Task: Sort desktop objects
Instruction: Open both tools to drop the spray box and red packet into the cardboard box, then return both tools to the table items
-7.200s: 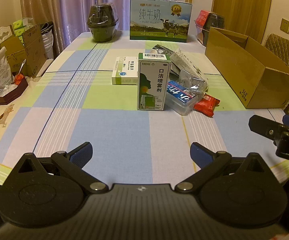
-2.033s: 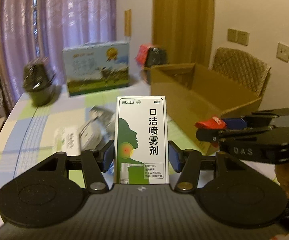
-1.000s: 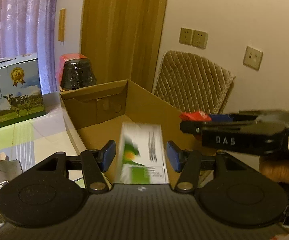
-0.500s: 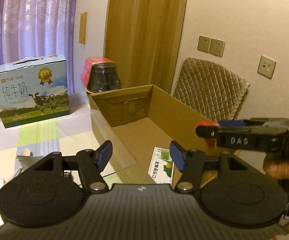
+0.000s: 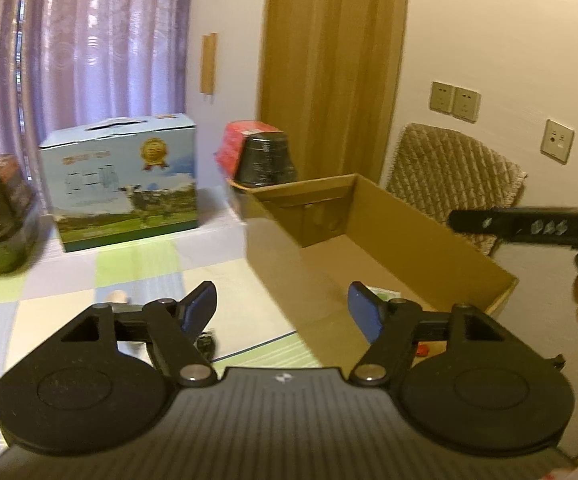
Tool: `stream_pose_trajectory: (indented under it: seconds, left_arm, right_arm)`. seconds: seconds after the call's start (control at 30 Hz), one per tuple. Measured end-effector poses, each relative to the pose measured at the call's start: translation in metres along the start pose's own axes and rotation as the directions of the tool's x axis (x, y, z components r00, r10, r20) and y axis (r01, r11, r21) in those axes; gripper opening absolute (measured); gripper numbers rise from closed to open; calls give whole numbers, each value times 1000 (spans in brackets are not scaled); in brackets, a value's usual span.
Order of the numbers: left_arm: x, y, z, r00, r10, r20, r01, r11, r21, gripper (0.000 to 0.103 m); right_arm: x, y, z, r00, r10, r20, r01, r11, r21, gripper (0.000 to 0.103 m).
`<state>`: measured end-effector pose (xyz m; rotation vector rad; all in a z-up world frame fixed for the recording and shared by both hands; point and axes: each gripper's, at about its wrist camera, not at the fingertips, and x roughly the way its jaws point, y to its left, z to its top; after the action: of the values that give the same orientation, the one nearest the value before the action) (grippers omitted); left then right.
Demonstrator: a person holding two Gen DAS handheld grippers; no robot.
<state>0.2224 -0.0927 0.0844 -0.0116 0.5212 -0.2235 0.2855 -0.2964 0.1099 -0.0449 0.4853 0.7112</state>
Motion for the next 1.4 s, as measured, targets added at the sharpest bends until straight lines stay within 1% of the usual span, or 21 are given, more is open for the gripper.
stream_pose_trajectory:
  seconds: [0.13,0.33,0.47,0.67,0.77,0.83,0.93,1.03,1.1,1.2,1.4]
  left_arm:
    - [-23,28,-8,998,61,2,-61,998,-8,69]
    - [-64,66,-30,989,151,-3,-151,988,-37,75]
    - [-87,82,-50,982,187,-26,-188,981,-35,77]
    - [-105,98,-86,974,213,-72,-214,977,-3,80]
    - [-106,101,-101,973,204,-103,-205,979,9,80]
    - [-104,99,-112,975,189,-115,-187,982,26,83]
    - [-97,96,-126,980,146,-139,-141,989,45,85]
    - [-86,93,-138,978,114,-174,-104,993,61,85]
    - [-78,92,-144,981,92,-172,-81,994,71,91]
    - [-62,90,-148,977,80,-198,-63,994,87,91]
    - [-35,89,-148,976,58,-210,-27,989,146,95]
  right_arm:
    - [-15,25,7,998,54,35,-53,999,-4,76]
    - [-28,68,10,988,152,41,-152,988,-5,80]
    - [-28,97,3,977,212,16,-212,977,-21,83]
    - [-23,130,-21,965,260,-40,-261,965,-28,84]
    - [-14,140,-36,962,261,-78,-264,964,-29,85]
    - [-8,146,-50,960,259,-110,-264,964,-33,85]
    - [3,150,-65,953,259,-159,-268,963,-35,85]
    - [13,152,-79,946,259,-197,-272,961,-40,85]
    - [19,152,-87,940,260,-218,-275,961,-37,85]
    - [28,150,-97,935,255,-248,-272,961,-39,85]
    - [45,142,-106,924,256,-285,-268,963,-4,85]
